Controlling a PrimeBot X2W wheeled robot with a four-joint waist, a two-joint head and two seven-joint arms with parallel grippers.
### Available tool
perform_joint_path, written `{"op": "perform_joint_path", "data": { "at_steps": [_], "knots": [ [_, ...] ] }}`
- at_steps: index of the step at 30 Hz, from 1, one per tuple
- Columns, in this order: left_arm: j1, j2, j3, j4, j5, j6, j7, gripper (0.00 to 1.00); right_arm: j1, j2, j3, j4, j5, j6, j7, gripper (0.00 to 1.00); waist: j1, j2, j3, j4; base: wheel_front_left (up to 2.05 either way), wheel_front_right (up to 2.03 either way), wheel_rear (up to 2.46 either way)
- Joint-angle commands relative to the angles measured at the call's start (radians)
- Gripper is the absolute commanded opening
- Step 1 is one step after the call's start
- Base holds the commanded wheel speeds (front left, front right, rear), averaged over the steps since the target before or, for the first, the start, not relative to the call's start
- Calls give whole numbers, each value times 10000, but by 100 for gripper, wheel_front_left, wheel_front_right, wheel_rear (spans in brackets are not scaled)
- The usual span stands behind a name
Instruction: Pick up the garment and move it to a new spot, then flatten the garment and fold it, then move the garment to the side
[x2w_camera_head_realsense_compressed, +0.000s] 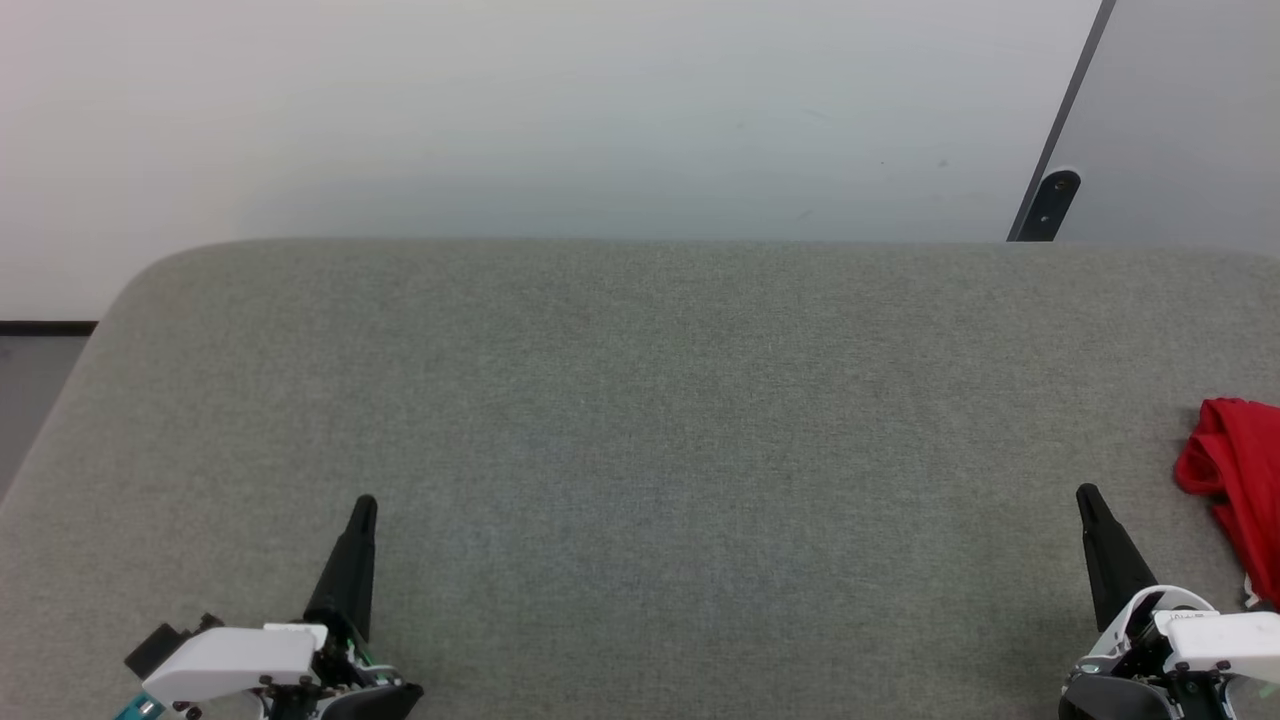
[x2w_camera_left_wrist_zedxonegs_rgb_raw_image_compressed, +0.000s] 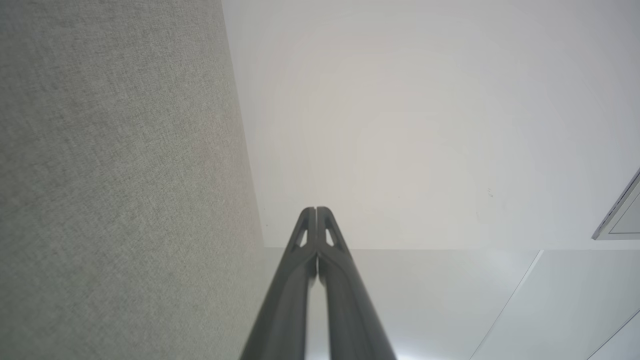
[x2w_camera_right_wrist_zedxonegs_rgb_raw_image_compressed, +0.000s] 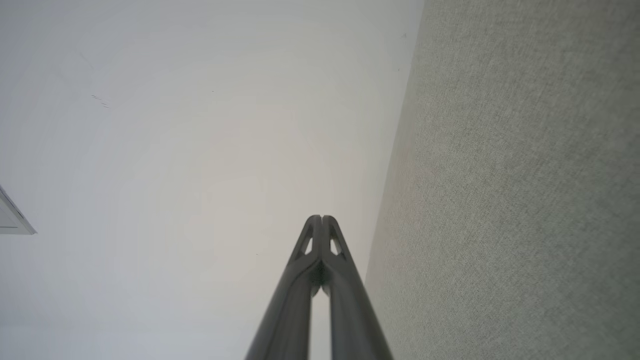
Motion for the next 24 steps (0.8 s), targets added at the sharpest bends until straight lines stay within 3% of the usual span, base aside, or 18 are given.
{"op": "perform_joint_path", "data": {
  "at_steps": [1,24],
  "knots": [
    [-86,-7,31,12,-18,-55,35,0,-36,30,-16,9,37,-3,1,0,0,0,0,0,0,0,0],
    [-98,-71,117,17,75,-53,101,0,-36,30,-9,8,41,-3,-5,0,0,0,0,0,0,0,0]
  ]
}}
